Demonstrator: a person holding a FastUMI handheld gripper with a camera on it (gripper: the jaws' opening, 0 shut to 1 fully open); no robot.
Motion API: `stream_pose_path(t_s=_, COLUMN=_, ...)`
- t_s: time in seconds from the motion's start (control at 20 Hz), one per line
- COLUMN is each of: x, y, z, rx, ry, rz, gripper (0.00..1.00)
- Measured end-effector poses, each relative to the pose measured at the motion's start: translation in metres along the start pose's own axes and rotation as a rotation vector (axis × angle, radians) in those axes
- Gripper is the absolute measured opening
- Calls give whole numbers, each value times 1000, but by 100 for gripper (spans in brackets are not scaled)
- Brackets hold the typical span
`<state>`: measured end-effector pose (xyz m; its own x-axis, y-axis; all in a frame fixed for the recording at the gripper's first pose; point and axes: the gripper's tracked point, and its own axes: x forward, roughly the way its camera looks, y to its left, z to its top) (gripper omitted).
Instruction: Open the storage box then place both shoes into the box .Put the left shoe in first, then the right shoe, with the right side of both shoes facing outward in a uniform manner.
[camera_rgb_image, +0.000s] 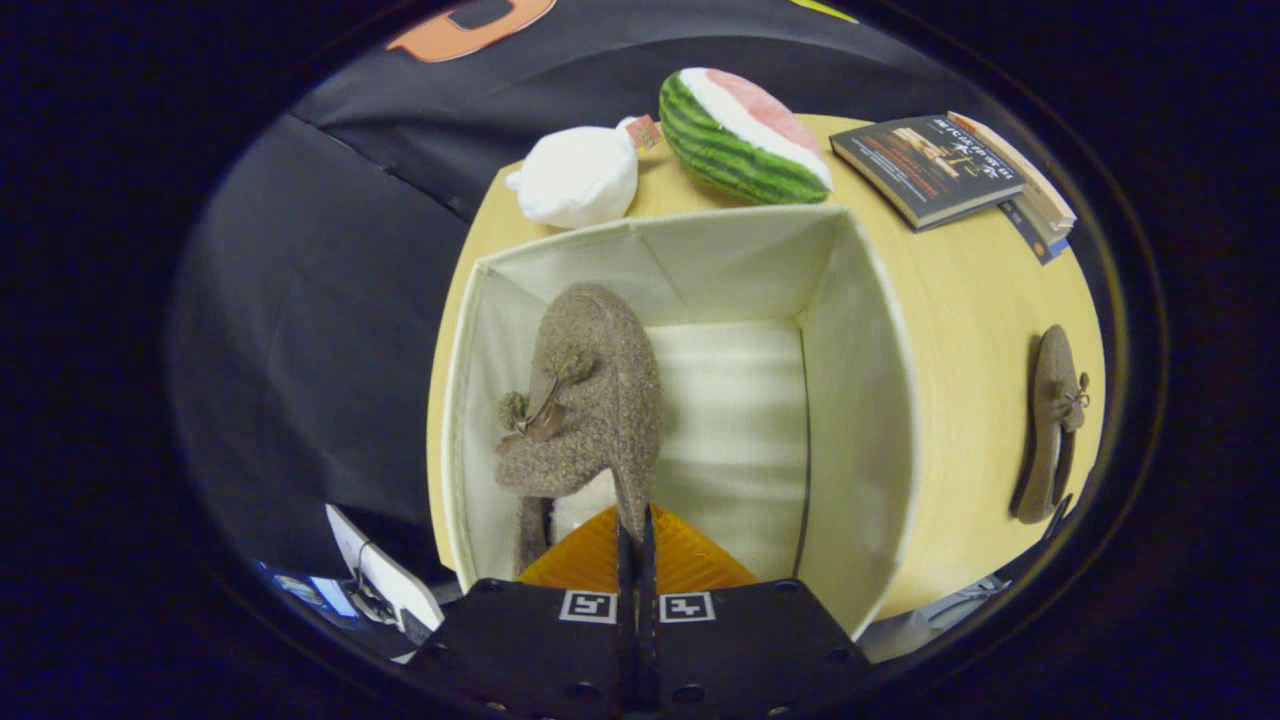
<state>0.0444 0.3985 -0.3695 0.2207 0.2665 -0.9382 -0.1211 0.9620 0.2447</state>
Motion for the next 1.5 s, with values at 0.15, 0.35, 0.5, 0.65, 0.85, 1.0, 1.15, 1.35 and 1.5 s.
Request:
stream_pose_path(t_s=0.15, x=34, y=1, z=-4, rx=4, ry=26, rz=-78, gripper=1)
stream_pose_path(t_s=0.35, x=62, y=-11, z=-3, rx=-6, ry=67, rz=-134, gripper=1)
stream_pose_path(t_s=0.5, x=63, y=-7, z=-3, rx=-21, ry=71, rz=-112, gripper=5)
stream_pose_path(t_s=0.65, x=45, y=2, z=-1, rx=-51, ry=35, rz=-57, gripper=20)
stream_pose_path(t_s=0.85, x=-21, y=16, z=3, rx=-143, ry=-19, rz=50, gripper=71)
stream_pose_path(t_s=1.0, x=-76, y=8, z=9, rx=-217, ry=-98, rz=90, gripper=89)
stream_pose_path(t_s=1.15, x=-127, y=-21, z=6, rx=-244, ry=-152, rz=100, gripper=96)
stream_pose_path(t_s=1.35, x=-168, y=-91, z=11, rx=-184, ry=-204, rz=117, gripper=97)
stream_pose_path(t_s=1.5, x=-191, y=-163, z=14, rx=-112, ry=-226, rz=107, gripper=96)
